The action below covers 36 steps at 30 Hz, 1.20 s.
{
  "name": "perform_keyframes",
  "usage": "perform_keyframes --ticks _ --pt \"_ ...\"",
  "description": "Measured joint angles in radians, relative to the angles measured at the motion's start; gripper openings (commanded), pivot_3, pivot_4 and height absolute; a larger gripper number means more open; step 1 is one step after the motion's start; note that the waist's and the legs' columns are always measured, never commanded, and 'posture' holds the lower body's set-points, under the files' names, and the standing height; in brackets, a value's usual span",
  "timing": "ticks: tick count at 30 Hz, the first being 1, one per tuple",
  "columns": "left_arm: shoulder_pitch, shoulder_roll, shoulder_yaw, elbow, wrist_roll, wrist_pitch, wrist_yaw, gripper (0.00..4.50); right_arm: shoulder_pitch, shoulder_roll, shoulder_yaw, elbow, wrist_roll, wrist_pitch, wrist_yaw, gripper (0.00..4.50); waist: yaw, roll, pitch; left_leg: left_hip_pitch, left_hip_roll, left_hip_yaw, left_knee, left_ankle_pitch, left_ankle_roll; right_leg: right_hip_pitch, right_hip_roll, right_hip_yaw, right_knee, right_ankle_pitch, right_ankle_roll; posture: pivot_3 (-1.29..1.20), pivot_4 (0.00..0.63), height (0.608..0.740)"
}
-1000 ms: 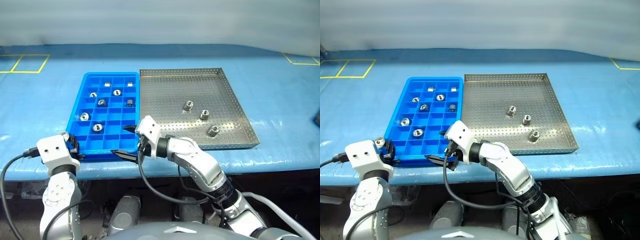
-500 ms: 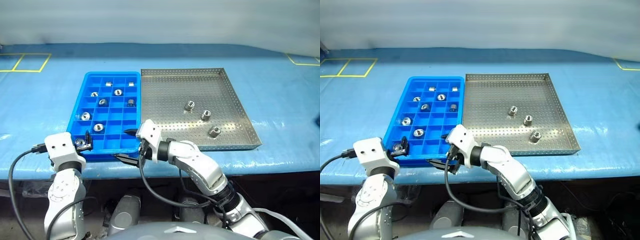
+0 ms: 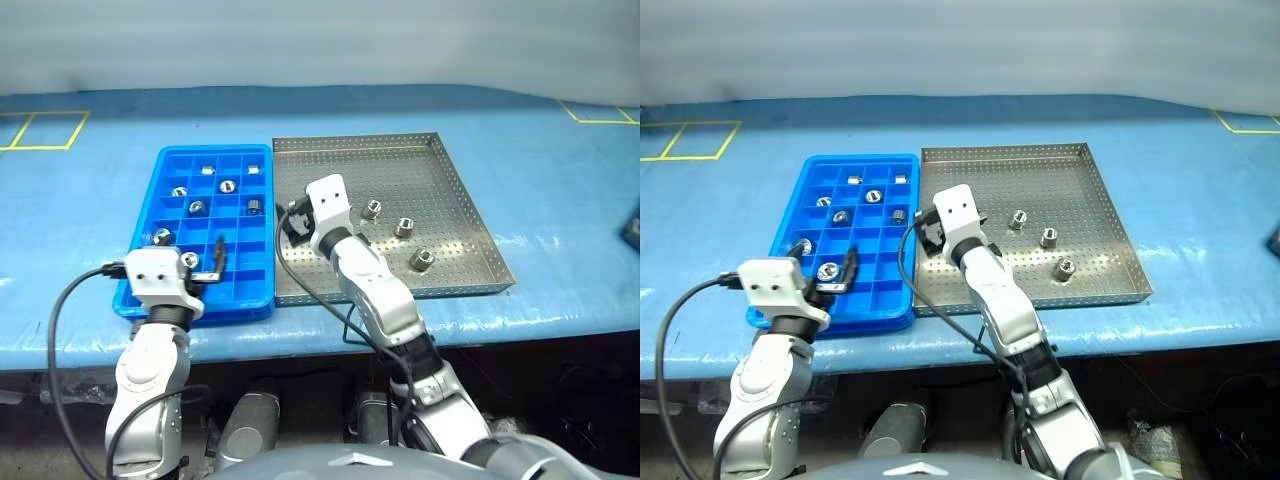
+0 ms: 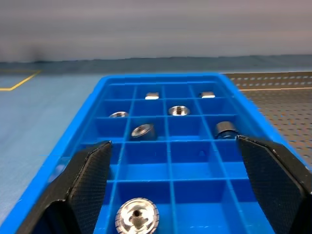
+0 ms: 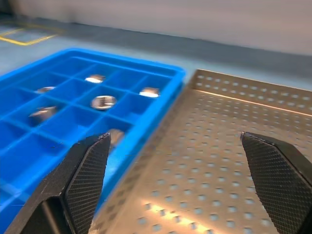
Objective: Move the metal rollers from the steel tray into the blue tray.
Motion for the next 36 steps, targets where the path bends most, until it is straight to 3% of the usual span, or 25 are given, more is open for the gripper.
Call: perform_keyframes --ticks 11,22,26,32,36 --pt "-0.003 0.058 -0.108 0.004 -0.099 -0.02 -0.144 4.46 -0.262 0.006 -0.28 0.541 0.015 -0.164 -0.295 4.5 -0.042 0.003 0.002 0.002 0.0 0.0 -0.003 0.0 0.001 0.0 0.0 0.0 0.0 -0.001 -0.001 0.2 0.15 0.74" --pt "-0.003 0.074 -0.175 0.003 -0.125 -0.014 -0.163 4.46 -0.383 -0.006 -0.437 0.865 0.131 -0.268 -0.295 4.5 -0.05 0.005 0.002 0.002 0.0 0.0 -0.004 0.001 0.001 0.001 0.0 0.001 0.0 -0.001 -0.002 0.21 0.15 0.74" --pt "-0.001 0.074 -0.192 0.003 -0.124 -0.014 -0.155 4.5 -0.393 -0.008 -0.449 0.883 0.138 -0.274 -0.294 3.58 -0.049 0.006 0.002 0.003 0.0 -0.001 -0.004 0.001 0.001 0.001 0.001 0.001 0.0 -0.001 -0.002 0.21 0.15 0.74" --pt "0.007 0.073 -0.196 0.003 -0.123 -0.015 -0.149 4.5 -0.376 0.003 -0.447 0.857 0.148 -0.268 -0.283 1.71 -0.053 0.007 0.001 0.004 0.0 -0.001 -0.004 0.001 0.002 0.001 0.001 0.001 0.001 -0.001 -0.002 0.2 0.15 0.74" --pt "0.017 0.07 -0.195 0.003 -0.121 -0.015 -0.133 4.5 -0.318 0.009 -0.412 0.752 0.143 -0.221 -0.259 1.72 -0.054 0.007 0.002 0.003 0.0 -0.001 -0.005 0.001 0.002 0.001 0.001 0.001 0.001 -0.001 -0.002 0.2 0.15 0.74"
